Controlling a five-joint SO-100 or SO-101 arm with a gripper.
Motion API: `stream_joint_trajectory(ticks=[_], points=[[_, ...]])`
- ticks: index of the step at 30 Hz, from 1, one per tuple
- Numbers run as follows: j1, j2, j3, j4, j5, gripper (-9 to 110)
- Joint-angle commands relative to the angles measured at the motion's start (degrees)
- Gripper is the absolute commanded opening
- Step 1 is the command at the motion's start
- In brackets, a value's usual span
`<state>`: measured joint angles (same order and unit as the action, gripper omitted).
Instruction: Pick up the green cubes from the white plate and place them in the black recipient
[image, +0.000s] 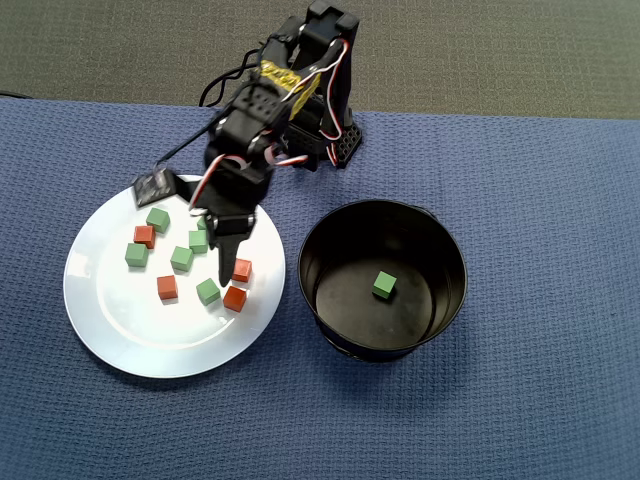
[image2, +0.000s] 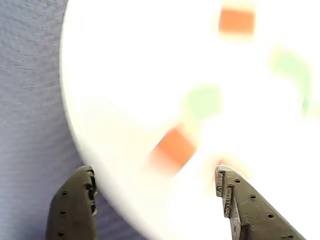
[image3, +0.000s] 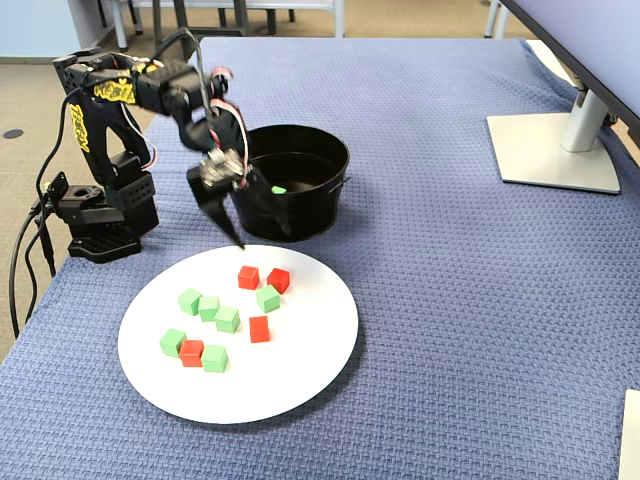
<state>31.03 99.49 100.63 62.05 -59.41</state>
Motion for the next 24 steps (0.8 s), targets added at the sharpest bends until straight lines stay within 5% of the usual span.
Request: stream_joint_trajectory(ticks=[1,24], points=[[4.8,-1.6,-2.2,-6.1,-19.2,26],[6.9,-14.1,-0.6,-14.8,-17.9,24]])
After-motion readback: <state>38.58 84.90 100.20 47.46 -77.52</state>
